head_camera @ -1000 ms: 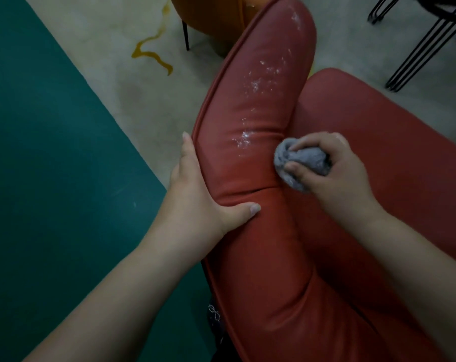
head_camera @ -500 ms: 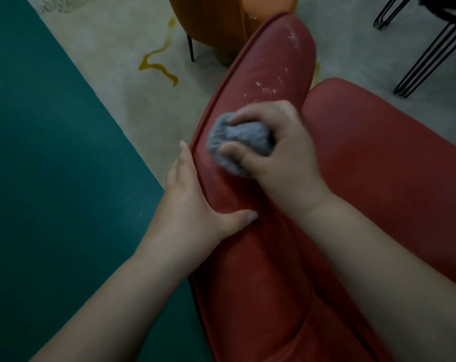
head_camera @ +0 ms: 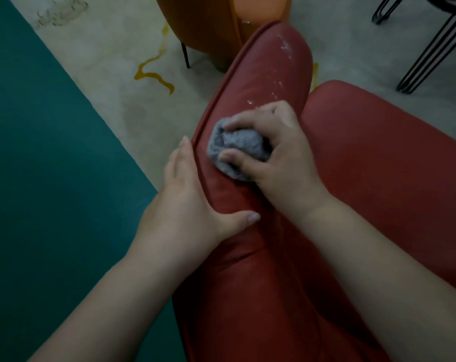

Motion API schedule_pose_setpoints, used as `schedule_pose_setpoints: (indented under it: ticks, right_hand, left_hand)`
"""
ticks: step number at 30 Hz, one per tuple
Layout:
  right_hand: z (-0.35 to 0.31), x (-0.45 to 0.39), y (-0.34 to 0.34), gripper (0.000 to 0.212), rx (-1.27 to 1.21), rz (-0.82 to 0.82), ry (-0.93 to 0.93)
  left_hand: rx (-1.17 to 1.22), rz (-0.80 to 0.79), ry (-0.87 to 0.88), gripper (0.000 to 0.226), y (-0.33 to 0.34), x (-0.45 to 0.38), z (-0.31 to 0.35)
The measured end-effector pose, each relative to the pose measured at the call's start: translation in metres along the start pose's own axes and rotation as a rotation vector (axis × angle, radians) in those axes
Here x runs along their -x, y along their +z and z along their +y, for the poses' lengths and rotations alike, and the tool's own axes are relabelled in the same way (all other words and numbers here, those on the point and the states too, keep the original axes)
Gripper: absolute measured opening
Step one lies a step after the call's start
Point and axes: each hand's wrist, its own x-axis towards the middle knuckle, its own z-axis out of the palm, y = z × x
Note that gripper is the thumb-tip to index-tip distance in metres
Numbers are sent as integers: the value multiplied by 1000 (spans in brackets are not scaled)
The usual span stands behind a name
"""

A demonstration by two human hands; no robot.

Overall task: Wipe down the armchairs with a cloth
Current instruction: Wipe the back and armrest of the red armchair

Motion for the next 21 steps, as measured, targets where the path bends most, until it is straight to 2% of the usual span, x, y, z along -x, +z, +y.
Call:
schedule_pose_setpoints:
  ticks: [2,6,8,11,13,19,21]
  right_hand:
    - [12,-1,-5,33,24,6,46]
    - [33,5,-35,29,60,134,223]
    - [27,-5,-30,28,32,182,185]
    - [6,-21,-2,30,53,25,-7]
    - [8,-22,4,31,100,-45,-22]
    - [48,-10,-38,27,88,174,230]
    - [40,-19,-29,26,56,226,191]
  left_hand:
    - [-28,-11,25,145,-1,-9,2]
    - [-46,-24,48,142,-2,-23,1]
    - [-53,-34,56,143,-2,-27,3]
    - [-22,-21,58,141,-1,-29,3]
    - [-13,-14,54,140,0,-29,2]
    - [-39,-26,60,141,0,-31,2]
    - [-68,-13,65,141,2,-36,3]
